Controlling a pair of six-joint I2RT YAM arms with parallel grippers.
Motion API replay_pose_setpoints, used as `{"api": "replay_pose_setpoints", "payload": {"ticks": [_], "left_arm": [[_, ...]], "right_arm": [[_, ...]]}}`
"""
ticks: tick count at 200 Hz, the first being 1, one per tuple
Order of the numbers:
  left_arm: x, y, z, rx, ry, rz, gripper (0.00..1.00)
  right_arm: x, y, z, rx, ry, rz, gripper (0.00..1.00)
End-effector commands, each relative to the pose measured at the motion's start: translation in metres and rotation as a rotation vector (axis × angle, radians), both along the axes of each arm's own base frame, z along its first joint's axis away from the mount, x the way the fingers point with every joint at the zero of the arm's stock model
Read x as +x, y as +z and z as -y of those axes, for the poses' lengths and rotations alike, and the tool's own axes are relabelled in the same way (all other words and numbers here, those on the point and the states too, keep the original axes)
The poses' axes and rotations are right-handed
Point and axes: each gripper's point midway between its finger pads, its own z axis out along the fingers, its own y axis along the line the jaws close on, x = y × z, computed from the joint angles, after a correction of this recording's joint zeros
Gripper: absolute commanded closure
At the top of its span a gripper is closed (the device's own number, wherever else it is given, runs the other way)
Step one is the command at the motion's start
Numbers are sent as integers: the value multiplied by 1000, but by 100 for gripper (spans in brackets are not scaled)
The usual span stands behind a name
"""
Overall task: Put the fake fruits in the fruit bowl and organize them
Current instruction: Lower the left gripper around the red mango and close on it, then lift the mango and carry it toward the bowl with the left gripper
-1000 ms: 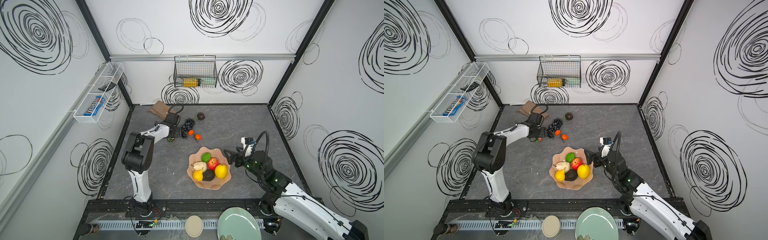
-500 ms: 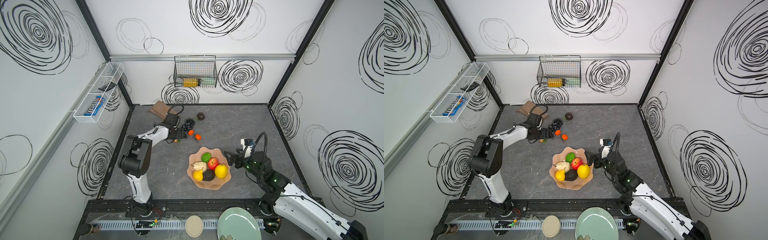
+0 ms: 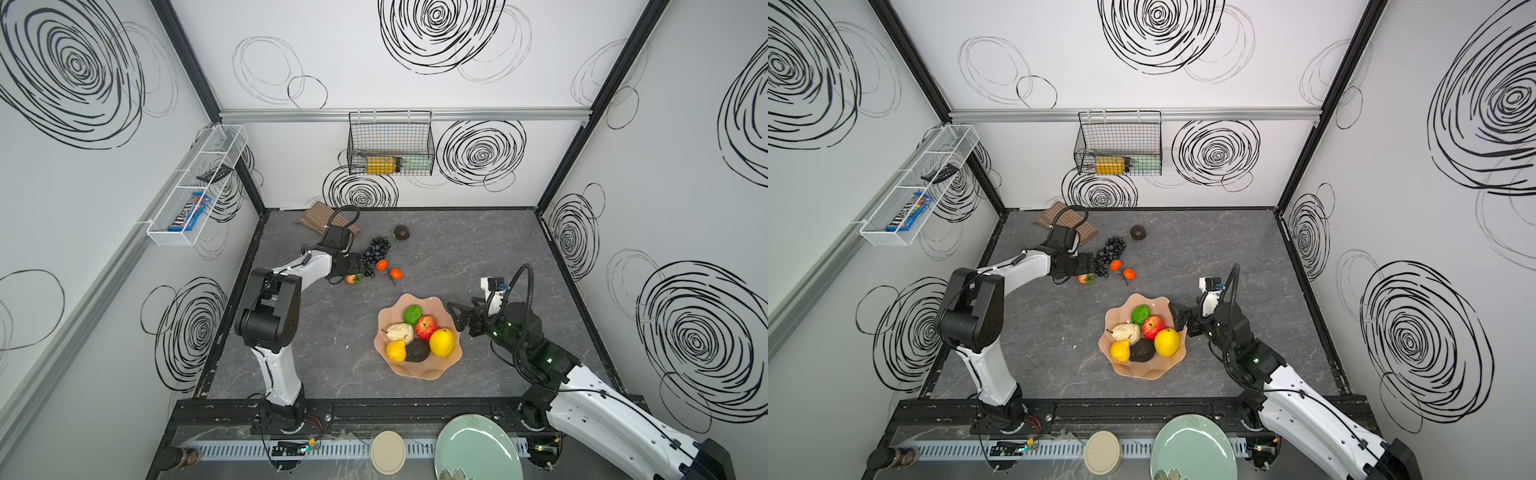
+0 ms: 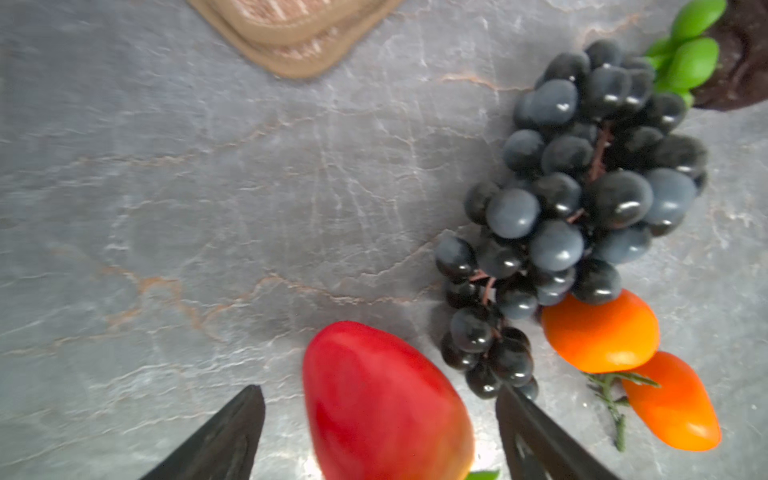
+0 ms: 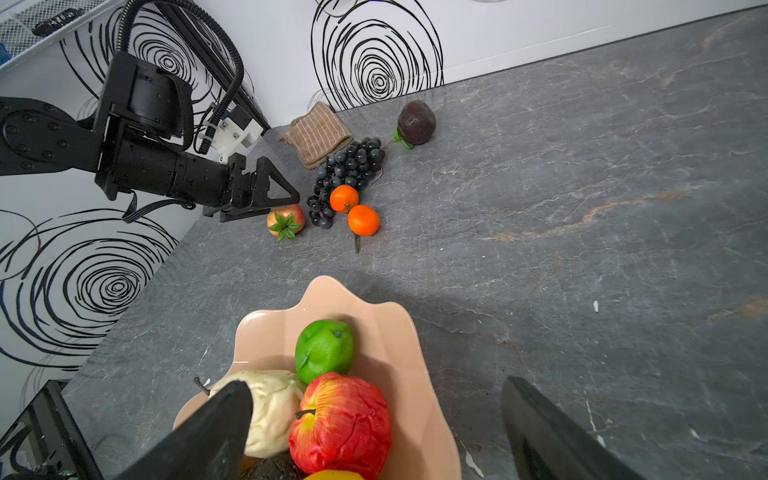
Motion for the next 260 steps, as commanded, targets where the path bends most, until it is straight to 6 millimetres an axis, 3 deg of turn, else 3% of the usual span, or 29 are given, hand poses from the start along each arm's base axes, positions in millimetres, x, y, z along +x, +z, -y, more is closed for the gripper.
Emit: {"api": "replay_pose_setpoints", "payload": {"ticks": [1, 56, 95, 161, 205, 260], "left_arm": [[2, -9, 10, -40, -32, -3, 9], [-3, -22, 3, -3, -15, -39, 13], [-4, -27, 4, -14, -17, -44, 24], [-4, -10, 12, -97, -6, 24, 37], [-14, 32, 22, -251, 40, 163, 42], [-56, 123, 42, -544, 101, 412, 43]], "right_arm": [[2, 5, -1, 19, -2, 14, 3], [3, 2, -1, 14, -4, 10, 3], [4, 0, -2, 13, -1, 0, 3], [3, 1, -2, 19, -2, -2, 3], [2, 9, -10, 70, 30, 0, 3], [-8, 29, -44, 283, 155, -64, 3]]}}
